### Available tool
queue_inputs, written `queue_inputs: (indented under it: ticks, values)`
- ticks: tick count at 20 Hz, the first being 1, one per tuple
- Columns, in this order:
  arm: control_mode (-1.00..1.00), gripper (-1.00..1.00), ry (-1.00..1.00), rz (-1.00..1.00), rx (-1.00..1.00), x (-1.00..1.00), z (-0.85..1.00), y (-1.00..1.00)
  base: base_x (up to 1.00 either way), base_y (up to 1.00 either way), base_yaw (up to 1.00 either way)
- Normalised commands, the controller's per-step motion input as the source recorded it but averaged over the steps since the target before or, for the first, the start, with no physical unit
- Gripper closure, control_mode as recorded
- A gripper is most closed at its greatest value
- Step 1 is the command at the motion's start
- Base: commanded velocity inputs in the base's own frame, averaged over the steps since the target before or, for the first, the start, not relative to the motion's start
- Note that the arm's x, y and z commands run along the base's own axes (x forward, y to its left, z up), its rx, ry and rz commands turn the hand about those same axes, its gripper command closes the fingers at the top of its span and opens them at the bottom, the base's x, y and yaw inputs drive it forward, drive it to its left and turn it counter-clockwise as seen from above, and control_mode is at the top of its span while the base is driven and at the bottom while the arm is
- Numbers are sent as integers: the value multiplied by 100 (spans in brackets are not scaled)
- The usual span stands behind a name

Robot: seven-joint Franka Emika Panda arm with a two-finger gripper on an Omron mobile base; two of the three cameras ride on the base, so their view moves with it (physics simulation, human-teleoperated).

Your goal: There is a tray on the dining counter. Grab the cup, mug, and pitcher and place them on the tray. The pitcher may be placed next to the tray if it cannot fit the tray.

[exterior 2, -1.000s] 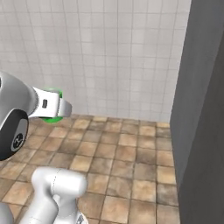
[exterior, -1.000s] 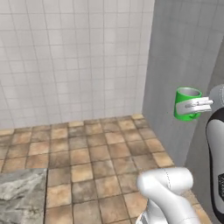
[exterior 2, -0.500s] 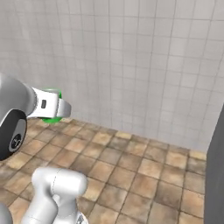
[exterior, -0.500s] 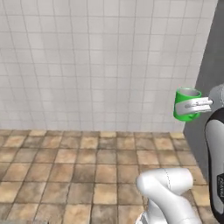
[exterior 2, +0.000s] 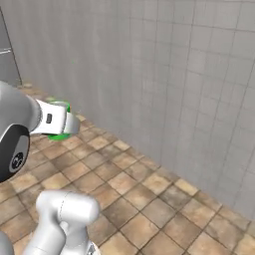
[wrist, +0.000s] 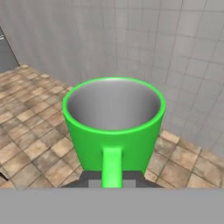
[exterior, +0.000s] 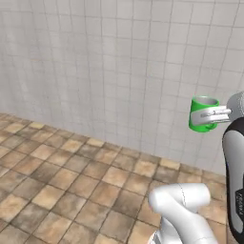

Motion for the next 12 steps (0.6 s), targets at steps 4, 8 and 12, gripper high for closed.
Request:
queue_inputs:
  ticks: [4, 8, 12]
  values:
    - [100, 100, 0, 0, 0, 0, 0, 0, 91, 0, 81]
    - [100, 100, 0, 0, 0, 0, 0, 0, 97, -4, 85]
    - [100, 100, 0, 0, 0, 0, 0, 0, 100, -12, 86]
